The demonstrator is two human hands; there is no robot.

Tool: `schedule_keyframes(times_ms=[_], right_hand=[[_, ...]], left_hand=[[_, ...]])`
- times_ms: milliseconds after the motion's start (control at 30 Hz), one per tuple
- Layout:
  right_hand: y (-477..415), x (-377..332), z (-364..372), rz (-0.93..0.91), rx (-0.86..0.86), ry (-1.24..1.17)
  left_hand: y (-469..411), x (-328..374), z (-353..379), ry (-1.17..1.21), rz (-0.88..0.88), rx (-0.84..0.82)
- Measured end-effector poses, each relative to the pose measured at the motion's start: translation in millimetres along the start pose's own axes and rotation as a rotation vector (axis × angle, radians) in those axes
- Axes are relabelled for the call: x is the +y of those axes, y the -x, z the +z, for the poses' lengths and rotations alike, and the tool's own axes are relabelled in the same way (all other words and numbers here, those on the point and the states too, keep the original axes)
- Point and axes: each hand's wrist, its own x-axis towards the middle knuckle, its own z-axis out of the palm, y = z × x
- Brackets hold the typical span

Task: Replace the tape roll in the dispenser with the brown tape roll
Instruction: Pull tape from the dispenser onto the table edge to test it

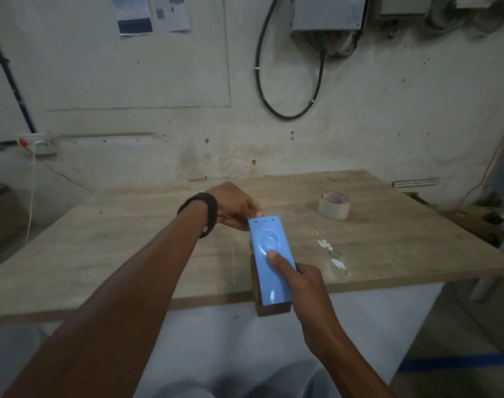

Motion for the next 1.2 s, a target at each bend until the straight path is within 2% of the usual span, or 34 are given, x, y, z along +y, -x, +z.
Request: schedule_keyframes(times_ms=[67, 167, 333, 433, 700, 933, 1200], right_hand=[[7.8, 3.9, 3.6, 0.039, -0.013, 0.05], [18.3, 11.5, 4.7, 0.087, -0.029, 0.08], [36.1, 26.6, -2.1, 0.252, -0.067, 0.007], [44.4, 34.3, -1.8, 0.317, -0.067, 0.011], [42.4, 53.4, -5.7, 0.314, -0.053, 0.185], [47.1, 62.5, -3.2, 0.339, -0.063, 0.214], [54.8, 68.5, -5.0, 0.343, -0.079, 0.242]], left_hand=[[-2.3, -5.8, 11.8, -0.105, -0.008, 0.099], [0.8, -18.1, 26.8, -0.135, -0.038, 0.181], [12.4, -43.7, 40.2, -0.146, -0.092, 0.188], [13.1, -53.9, 38.6, -0.147, -0.152, 0.123], [12.9, -66.8, 45.9, -0.216, -0.091, 0.129], [11.2, -76.6, 50.6, -0.301, -0.046, 0.221], [8.3, -80.2, 53.0, -0.406, -0.005, 0.248]])
